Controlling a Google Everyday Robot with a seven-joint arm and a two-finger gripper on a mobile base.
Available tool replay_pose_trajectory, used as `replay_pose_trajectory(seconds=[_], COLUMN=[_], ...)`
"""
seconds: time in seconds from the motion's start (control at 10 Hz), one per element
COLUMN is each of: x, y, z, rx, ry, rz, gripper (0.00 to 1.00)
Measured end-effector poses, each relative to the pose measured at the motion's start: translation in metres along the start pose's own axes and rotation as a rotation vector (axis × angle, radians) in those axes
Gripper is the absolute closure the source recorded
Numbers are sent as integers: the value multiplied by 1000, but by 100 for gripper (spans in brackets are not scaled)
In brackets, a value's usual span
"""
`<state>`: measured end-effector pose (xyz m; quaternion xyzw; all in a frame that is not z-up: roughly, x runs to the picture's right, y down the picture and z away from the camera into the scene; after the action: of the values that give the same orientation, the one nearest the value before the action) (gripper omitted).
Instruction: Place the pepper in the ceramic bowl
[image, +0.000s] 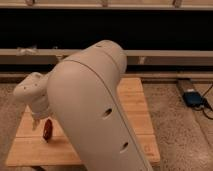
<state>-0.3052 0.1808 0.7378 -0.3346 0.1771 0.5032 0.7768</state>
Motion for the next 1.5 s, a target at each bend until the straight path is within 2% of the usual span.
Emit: replay_pose_trajectory(seconds=[0.3,1.0,1.5], x=[0,0,3], y=[12,25,32], z=[13,56,71], rx=[-2,-20,0], ry=[18,97,131], rz=[8,32,33], gripper=[20,20,20])
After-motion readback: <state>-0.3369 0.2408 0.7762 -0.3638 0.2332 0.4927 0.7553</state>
